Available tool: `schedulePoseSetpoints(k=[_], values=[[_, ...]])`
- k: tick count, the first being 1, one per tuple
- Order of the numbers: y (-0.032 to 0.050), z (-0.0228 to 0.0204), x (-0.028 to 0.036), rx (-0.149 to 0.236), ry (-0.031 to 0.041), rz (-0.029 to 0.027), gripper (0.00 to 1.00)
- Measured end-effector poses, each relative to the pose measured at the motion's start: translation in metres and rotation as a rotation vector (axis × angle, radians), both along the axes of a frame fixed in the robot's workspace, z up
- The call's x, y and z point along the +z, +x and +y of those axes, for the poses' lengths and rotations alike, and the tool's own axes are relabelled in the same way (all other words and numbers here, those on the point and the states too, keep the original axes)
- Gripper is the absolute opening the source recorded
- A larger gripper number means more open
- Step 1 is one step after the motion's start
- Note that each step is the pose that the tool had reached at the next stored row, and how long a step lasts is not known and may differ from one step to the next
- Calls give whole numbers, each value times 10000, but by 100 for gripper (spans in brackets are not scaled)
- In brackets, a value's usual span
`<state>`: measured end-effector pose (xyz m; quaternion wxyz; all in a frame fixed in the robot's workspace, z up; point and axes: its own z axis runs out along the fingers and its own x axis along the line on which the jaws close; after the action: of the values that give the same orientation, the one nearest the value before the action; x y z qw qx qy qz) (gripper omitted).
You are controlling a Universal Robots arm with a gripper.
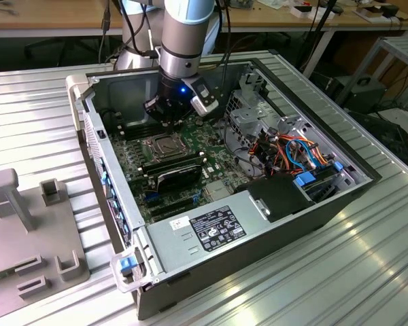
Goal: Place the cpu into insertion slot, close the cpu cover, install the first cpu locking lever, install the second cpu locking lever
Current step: 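Install the first cpu locking lever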
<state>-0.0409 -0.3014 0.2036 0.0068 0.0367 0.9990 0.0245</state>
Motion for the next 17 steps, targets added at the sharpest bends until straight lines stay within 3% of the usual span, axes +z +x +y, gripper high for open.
schedulePoseSetpoints(k=[4, 9, 17], values=[[0, 1, 28, 0, 2, 0, 11], [0, -28, 29, 0, 1, 0, 11], [0, -37, 23, -1, 1, 1, 11]])
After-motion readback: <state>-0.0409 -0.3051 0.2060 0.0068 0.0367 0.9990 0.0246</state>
